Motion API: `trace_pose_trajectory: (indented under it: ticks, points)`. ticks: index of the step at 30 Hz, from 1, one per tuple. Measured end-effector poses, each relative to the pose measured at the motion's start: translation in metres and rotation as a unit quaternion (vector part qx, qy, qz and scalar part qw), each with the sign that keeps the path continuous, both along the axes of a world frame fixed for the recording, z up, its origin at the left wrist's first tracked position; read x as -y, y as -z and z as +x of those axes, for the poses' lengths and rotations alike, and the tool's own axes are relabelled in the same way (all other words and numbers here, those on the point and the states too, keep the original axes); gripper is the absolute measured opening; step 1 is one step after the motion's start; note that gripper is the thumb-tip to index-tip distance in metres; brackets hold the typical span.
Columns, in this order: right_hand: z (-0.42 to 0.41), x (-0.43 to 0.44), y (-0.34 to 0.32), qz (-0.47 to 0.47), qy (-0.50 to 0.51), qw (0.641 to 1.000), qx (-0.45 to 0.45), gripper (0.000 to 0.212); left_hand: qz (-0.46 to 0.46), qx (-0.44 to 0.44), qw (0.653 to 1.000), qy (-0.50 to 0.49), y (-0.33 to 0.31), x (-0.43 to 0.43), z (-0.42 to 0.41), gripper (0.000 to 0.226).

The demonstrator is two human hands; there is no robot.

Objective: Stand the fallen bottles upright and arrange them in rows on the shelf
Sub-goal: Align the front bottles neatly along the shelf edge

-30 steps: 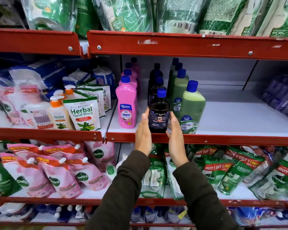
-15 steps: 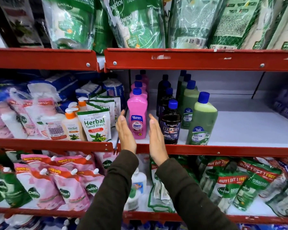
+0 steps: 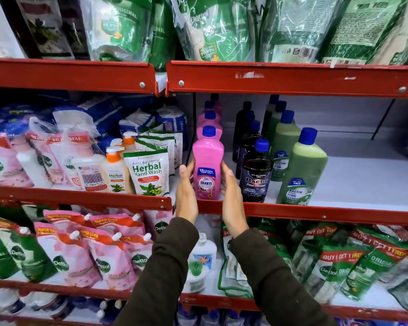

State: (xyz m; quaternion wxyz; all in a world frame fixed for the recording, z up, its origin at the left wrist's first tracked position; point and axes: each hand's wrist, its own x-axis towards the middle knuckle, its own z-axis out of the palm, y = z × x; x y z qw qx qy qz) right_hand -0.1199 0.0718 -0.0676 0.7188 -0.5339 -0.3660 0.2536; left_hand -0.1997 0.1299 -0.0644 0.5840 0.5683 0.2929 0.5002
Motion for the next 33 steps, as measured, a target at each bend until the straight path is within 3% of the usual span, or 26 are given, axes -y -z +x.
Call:
trace_pose_trajectory:
  ticks: [7,13,16,19,22,28,33]
  points:
    - [-0.012,0.008,0.000,0.009,0.001,1.000,-0.003,0.036,0.001,0.004,1.000,-0.024,0.001,0.008,-0.008,0.064]
    - [-0.012,0.006,0.006,-0.004,0.017,0.999,0.040,0.045,0.016,0.000,0.999,-0.048,0.004,0.011,-0.006,0.054]
    - [-0.014,0.019,0.014,0.041,0.116,0.992,0.039,0.043,0.054,0.014,0.988,-0.141,0.009,0.021,0.000,0.056]
    - [-0.005,0.037,0.022,0.100,0.235,0.967,0.025,0.033,0.093,0.071,0.973,-0.199,0.015,0.037,0.008,0.045]
    - [0.013,0.049,0.024,0.102,0.267,0.958,-0.004,0.030,0.127,0.061,0.977,-0.162,0.023,0.054,0.021,0.034]
    - [0.041,0.058,0.025,0.004,0.240,0.970,0.029,0.044,0.094,-0.072,0.993,0.003,0.029,0.079,0.058,0.047]
    - [0.042,0.055,0.027,-0.010,0.197,0.980,0.028,0.055,0.066,-0.093,0.993,0.022,0.019,0.076,0.069,0.044]
